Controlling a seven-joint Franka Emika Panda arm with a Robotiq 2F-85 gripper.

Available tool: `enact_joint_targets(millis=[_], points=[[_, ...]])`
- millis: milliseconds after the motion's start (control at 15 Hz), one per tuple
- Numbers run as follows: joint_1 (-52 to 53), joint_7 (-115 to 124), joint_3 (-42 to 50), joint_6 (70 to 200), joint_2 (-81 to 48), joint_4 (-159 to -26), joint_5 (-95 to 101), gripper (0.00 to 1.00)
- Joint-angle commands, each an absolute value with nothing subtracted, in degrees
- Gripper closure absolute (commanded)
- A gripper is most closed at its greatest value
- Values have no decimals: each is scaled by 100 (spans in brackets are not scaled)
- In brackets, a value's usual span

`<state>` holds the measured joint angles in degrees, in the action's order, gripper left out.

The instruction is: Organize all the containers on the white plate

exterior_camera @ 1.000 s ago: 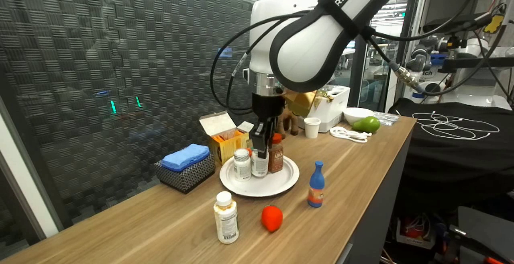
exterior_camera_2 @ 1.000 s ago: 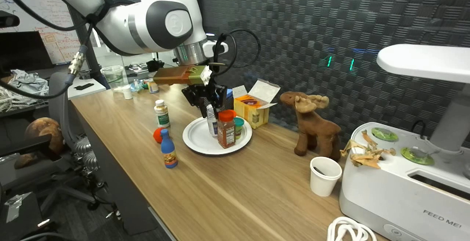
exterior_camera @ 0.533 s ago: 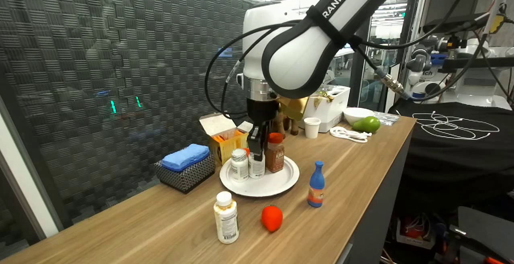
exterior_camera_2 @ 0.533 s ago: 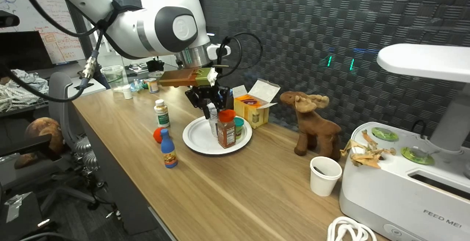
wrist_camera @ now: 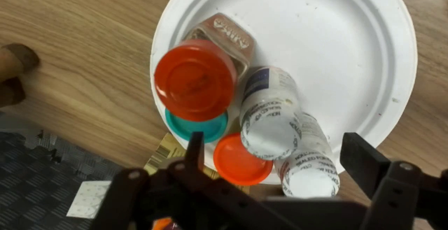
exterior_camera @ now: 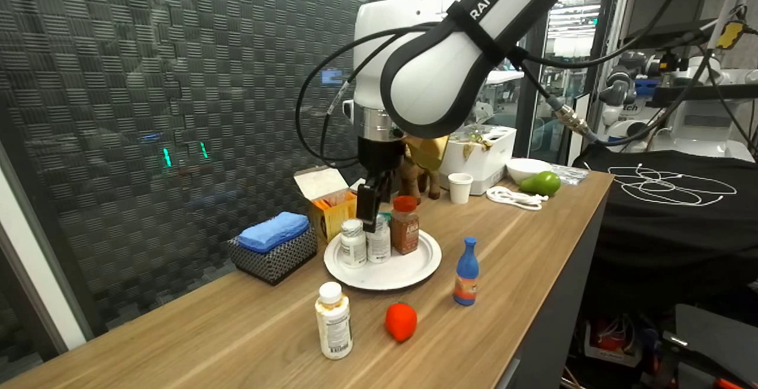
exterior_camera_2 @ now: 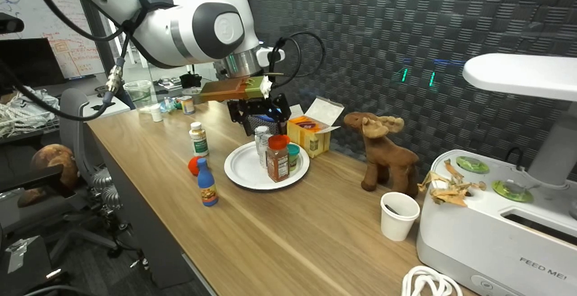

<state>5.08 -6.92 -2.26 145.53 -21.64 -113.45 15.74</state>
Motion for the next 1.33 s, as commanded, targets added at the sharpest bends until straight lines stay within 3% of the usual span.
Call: enact_joint_targets(millis=[0, 800, 1267], points=[[530, -789, -220, 14633, -1822, -11297, 1636, 0], [1037, -296, -883, 12525, -1082, -11109, 1042, 0], [1394, -242, -1232, 12317, -1399, -11125, 838, 0]])
